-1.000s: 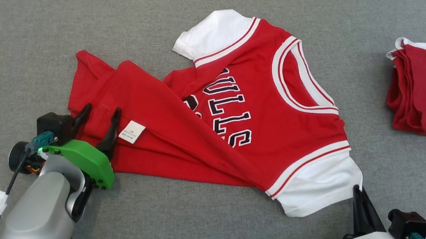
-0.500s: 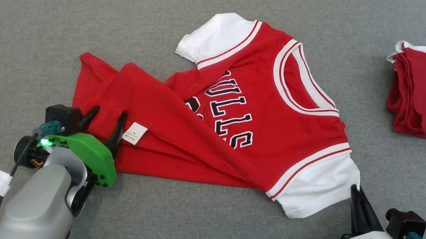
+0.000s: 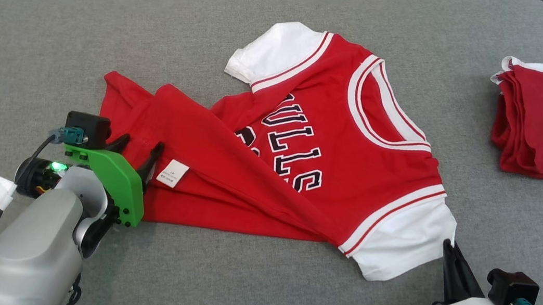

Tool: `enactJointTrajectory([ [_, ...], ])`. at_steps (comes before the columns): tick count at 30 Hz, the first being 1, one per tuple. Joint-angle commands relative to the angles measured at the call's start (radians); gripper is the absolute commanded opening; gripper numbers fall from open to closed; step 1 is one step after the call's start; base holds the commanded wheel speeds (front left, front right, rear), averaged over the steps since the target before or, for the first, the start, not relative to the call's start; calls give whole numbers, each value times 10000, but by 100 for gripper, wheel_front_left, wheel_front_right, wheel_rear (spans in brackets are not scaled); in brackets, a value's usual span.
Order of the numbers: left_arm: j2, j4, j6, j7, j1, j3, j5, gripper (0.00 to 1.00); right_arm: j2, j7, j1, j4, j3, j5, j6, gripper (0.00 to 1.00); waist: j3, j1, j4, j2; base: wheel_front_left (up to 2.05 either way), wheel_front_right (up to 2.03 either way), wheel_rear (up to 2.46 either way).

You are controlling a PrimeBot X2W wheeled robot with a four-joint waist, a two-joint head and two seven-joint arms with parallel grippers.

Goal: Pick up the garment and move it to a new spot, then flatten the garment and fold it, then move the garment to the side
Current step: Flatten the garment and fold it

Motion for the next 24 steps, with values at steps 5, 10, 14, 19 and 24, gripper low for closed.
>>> enactJointTrajectory([
  [5,195,-138,-26,345,-246,-302,-332,98,18,4,95,27,-6,58,-5,0,-19,0,10,0,0,0,0],
  [10,283,-69,-26,667,-273,-506,-569,100,30,4,49,35,28,78,-5,0,-16,0,1,0,0,0,0],
  [14,283,-1,-26,487,-294,-567,-687,99,5,4,31,18,40,86,-5,0,-30,0,-19,0,0,0,0],
  [19,254,42,-26,392,-296,-677,-790,87,-40,4,84,29,31,92,-5,0,-82,0,-17,0,0,0,0],
  [24,287,82,-26,258,-412,-842,-855,84,-66,4,115,25,63,100,-5,0,-133,0,-17,0,0,0,0],
])
